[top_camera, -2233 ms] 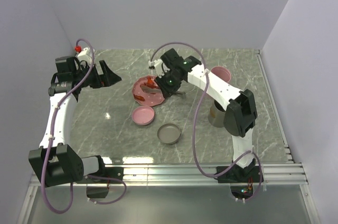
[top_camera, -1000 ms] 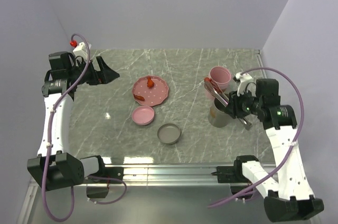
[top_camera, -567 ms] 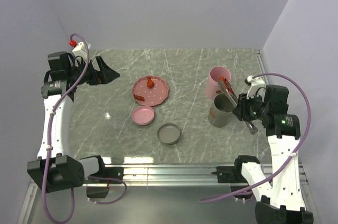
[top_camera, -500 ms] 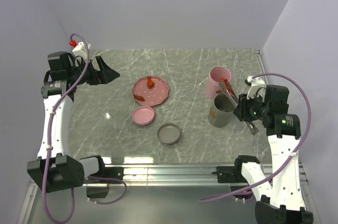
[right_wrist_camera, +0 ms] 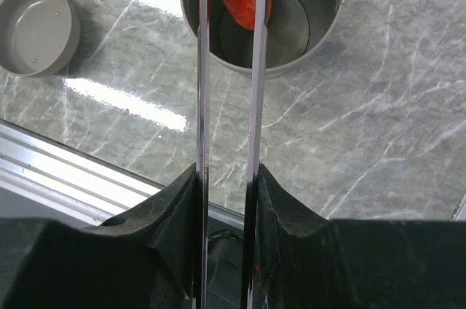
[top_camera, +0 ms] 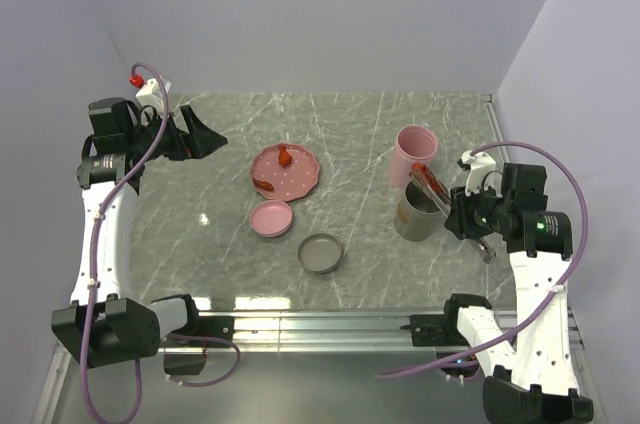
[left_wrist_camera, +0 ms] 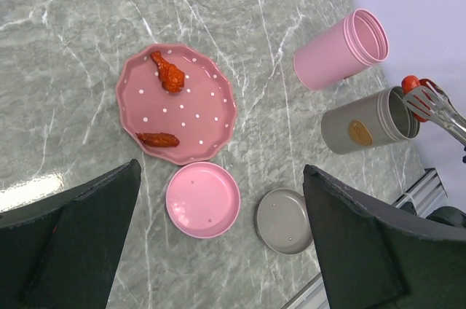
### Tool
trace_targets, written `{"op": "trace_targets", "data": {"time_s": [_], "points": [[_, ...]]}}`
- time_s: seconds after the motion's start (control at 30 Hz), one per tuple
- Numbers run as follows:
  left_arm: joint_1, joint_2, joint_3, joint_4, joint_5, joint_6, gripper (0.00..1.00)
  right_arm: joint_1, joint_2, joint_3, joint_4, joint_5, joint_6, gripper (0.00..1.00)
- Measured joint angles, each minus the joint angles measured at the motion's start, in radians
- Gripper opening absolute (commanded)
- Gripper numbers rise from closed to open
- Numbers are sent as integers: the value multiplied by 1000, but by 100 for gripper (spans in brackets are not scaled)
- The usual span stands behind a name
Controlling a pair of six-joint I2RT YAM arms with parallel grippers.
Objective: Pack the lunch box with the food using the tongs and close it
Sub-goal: Place the food into the lunch box, then pick up the food using the clamp
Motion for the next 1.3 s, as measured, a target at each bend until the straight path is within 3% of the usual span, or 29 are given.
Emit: {"op": "trace_targets", "data": {"time_s": [0.27,0.6,0.8,1.1,1.3], "points": [[0,0,0,8,0,0,99,0,21,0,-1,0,-6,31],[0,0,0,14,4,-7,99,0,26,1,-19,14,-14,53],[0,0,0,16,10,-17,99,0,32,16,-22,14,-14,54],[0,5,0,21,26,-20,99,1,134,189,-31,-76,-25,54],[0,27,0,32,26,-19,99,108,279,305,4,-145,7,53]]}}
